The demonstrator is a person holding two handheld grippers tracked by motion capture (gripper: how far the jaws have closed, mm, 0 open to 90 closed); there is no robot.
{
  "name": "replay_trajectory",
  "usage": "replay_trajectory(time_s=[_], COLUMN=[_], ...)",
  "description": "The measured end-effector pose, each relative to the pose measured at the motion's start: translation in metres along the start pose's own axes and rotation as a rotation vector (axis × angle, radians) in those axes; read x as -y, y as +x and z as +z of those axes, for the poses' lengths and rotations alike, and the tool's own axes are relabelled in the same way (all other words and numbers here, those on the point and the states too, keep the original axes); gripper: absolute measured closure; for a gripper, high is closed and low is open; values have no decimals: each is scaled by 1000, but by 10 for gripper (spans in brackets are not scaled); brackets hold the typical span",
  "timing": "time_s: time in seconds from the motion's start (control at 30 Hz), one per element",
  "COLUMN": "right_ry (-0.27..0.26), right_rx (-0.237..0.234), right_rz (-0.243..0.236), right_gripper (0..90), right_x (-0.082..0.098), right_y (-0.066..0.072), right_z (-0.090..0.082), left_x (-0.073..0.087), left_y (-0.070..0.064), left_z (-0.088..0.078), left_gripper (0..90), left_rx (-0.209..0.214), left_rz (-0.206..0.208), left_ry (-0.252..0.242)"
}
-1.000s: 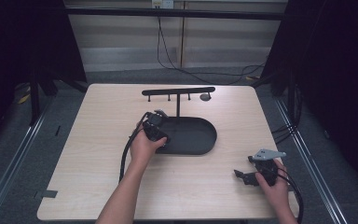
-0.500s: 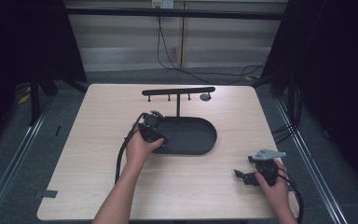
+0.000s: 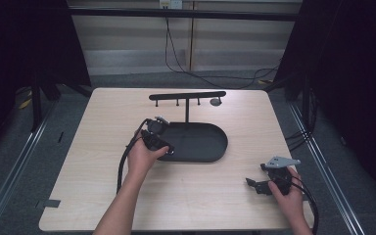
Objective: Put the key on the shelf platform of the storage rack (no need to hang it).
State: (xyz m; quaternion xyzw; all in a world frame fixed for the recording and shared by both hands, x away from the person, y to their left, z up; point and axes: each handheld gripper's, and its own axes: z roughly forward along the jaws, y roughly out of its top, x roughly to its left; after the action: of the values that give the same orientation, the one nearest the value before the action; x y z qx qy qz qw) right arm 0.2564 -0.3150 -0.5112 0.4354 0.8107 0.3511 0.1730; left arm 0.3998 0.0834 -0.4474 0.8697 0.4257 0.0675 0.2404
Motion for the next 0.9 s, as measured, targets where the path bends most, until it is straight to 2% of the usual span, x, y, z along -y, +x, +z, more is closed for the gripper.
replay_trajectory(time_s=[0.47, 0.53, 0.7, 0.9], right_ry=[0, 0, 0, 0], right_rx=[0, 0, 0, 0], right_rz=[0, 0, -1, 0], right_gripper=[145, 145, 145, 145], right_x=[0, 0, 0, 0], right_y=[0, 0, 0, 0], right_z=[0, 0, 0, 0], left_x=[5, 7, 13, 19], left_y=[4, 5, 8, 12], left_z=[-11, -12, -15, -21], left_gripper=[259, 257, 252, 249], left_rx=[9, 14, 15, 12], left_rz=[11, -1, 5, 8], left_ry=[-5, -5, 14, 11])
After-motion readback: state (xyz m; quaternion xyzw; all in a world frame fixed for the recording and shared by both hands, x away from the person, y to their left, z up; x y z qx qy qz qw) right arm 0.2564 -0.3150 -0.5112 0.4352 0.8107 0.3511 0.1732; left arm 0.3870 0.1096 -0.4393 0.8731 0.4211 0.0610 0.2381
